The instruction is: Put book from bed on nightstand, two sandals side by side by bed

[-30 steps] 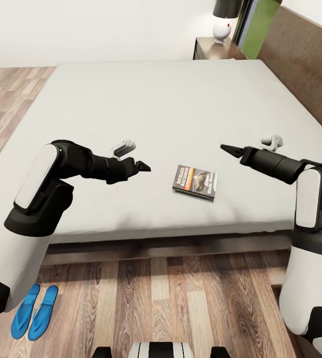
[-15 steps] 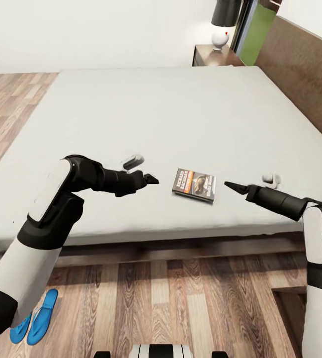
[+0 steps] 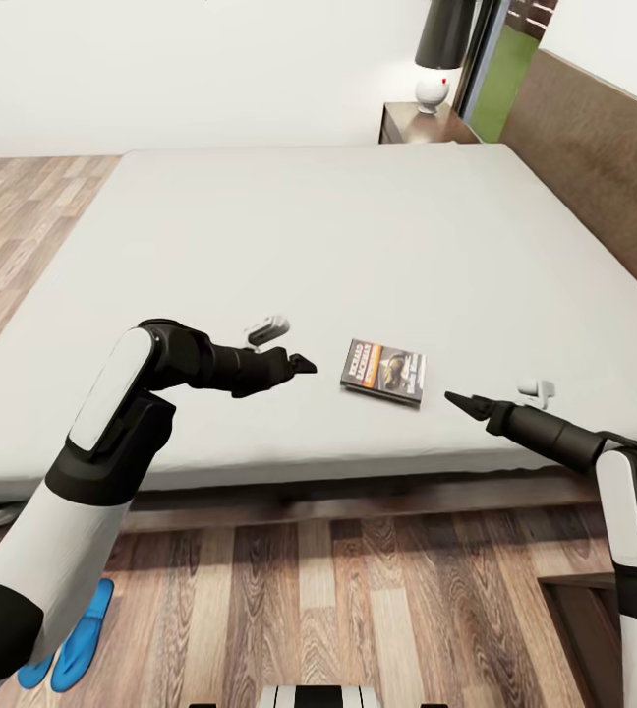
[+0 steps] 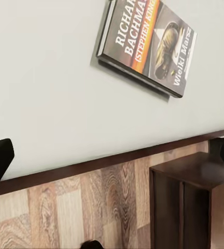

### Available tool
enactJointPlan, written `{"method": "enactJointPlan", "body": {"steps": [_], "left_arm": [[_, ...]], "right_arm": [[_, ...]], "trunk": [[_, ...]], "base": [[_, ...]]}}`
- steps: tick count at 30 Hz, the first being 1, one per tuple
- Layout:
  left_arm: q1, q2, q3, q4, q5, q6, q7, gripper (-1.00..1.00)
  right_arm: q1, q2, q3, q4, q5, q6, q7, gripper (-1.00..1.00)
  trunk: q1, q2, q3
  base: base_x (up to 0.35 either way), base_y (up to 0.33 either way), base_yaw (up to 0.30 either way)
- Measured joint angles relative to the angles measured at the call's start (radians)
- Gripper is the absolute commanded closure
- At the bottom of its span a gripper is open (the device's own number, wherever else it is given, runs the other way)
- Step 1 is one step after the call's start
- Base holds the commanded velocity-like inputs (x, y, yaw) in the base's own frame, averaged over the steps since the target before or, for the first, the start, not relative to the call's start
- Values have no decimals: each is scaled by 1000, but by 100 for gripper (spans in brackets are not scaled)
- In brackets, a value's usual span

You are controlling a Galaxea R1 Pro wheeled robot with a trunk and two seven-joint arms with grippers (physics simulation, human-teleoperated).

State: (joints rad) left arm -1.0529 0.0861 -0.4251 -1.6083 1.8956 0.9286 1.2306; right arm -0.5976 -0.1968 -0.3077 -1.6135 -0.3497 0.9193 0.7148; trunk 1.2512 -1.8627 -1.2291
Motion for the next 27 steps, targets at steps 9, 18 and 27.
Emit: {"method": "enactJointPlan", "body": {"steps": [9,18,27], "left_arm": [[-4,-5,-4,0,-12,1,1,-100],[1,-6,-6,0,-14,1,5,-100],[53,5,-4,0,-26,-1,7,-100]], "right_arm": [[8,-1,-3,0,1,-9,52,-100],[9,1,-4,0,1,-10,59,-100],[9,4,-2,0,2,-15,58,-100]], "trunk": [[0,0,15],[0,0,29],[0,0,44]], "base": [[0,0,0],[1,1,0],[78,63,0]]}}
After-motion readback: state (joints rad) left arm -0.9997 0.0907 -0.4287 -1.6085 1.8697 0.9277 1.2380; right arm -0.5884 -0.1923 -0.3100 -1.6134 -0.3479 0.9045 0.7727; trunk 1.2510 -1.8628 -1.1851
